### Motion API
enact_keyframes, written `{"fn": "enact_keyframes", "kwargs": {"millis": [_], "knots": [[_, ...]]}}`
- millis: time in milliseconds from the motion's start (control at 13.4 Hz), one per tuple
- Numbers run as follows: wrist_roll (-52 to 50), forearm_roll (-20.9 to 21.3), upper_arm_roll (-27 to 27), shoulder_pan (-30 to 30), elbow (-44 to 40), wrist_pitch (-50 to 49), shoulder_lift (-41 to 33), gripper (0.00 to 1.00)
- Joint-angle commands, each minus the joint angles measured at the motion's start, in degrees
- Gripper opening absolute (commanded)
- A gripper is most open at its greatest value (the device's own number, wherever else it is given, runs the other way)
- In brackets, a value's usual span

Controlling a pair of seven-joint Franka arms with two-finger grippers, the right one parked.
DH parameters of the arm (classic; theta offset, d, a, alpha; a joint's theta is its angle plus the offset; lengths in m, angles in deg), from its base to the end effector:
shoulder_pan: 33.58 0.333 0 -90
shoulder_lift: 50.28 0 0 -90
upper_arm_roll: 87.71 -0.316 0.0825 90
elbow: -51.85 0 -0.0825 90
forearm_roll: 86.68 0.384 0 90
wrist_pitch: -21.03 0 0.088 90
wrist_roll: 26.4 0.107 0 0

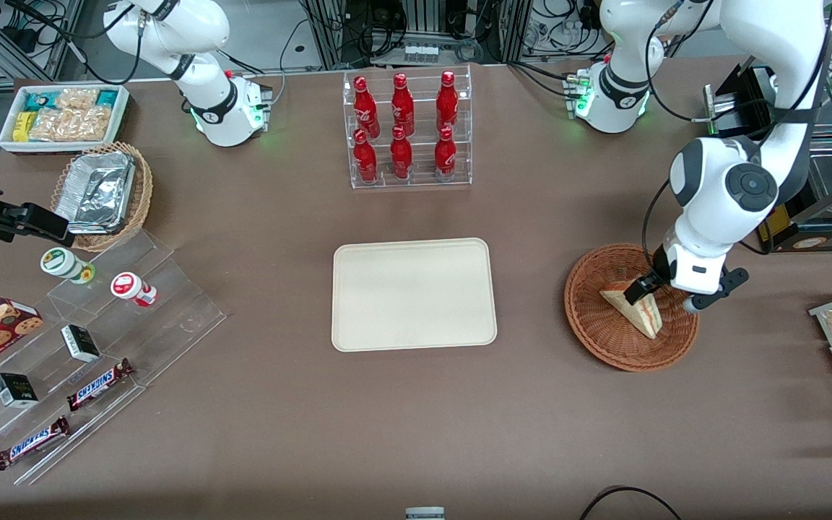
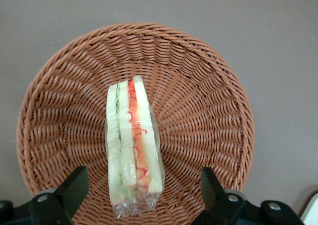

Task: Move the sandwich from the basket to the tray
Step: 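Lower the open left gripper around the wrapped sandwich in the basket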

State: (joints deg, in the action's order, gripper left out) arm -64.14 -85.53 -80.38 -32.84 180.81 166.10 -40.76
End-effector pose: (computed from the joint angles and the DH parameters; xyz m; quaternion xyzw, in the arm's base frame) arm 0.5461 -0.0630 0.3027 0.9633 0.2619 0.0523 0.0259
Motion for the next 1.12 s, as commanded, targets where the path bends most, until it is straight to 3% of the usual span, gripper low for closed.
{"fn": "enact_keyframes", "kwargs": {"millis": [0, 373, 522, 597, 821, 896, 1045], "knots": [[-1.7, 1.0, 0.2, 0.0, 0.2, 3.4, 2.4, 1.0], [-1.6, 1.0, 0.1, 0.1, 1.5, 7.0, 5.1, 0.99], [-1.5, 1.0, 0.0, 0.1, 2.2, 7.1, 5.0, 0.9], [-1.4, 1.0, 0.0, 0.1, 2.5, 7.1, 4.8, 0.75], [-0.9, 1.0, 0.0, 0.3, 2.6, 6.7, 4.3, 0.07], [-0.9, 1.0, 0.0, 0.2, 2.5, 6.6, 4.1, 0.0], [-0.8, 1.0, -0.1, 0.2, 2.1, 4.9, 2.5, 0.0]]}}
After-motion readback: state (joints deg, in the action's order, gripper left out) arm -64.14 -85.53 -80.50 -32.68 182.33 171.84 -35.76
